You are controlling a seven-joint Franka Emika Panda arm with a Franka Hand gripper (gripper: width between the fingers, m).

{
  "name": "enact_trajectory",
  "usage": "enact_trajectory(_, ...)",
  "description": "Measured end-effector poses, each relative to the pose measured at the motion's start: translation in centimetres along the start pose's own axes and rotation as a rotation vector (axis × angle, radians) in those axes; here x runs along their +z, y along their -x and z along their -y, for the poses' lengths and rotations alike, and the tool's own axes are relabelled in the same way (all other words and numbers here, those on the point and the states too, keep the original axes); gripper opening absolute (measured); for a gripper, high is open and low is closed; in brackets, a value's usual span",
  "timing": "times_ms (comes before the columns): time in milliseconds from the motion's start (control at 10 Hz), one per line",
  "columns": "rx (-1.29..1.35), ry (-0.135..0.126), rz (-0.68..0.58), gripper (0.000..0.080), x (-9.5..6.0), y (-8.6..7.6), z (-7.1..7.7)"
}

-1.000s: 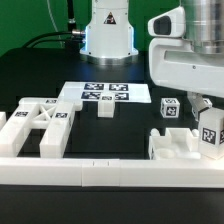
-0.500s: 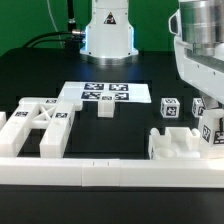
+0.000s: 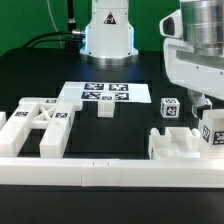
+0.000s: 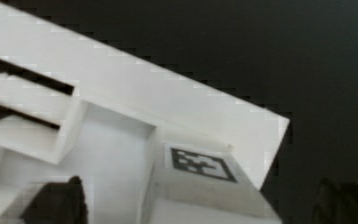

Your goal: Assemble chair

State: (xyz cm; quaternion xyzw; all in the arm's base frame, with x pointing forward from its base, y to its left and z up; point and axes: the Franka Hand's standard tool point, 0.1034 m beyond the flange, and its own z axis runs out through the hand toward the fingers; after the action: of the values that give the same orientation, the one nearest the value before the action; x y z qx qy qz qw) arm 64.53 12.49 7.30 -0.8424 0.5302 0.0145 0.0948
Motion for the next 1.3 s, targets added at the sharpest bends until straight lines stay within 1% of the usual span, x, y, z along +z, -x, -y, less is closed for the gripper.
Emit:
enact_trajectory(300, -0.298, 0.001, 0.000, 0.0649, 0.0, -0.1, 0.0)
enact_trajectory(400, -0.408, 0.018, 0.008, 0.0649, -0.1, -0.2, -0.2)
enact_trajectory(500, -0.564, 0.039, 0.004, 0.0649, -0.3, -0.4, 0.0)
enact_trajectory(700, -0.775, 0.080, 0.002, 0.0649, -0.6, -0.3, 0.5)
enact_trajectory(900, -1.017, 0.113, -0.008, 0.0649, -0.5, -0.5, 0.7)
enact_trajectory(1000, -1.151, 0.140, -0.014, 0.0649, -0.4, -0.6, 0.6)
enact_trajectory(1100, -1.240, 0.145, -0.008, 0.0649, -0.3, -0.9, 0.5)
enact_trajectory(1300, -1.296, 0.147, -0.004, 0.0649, -0.3, -1.3, 0.3)
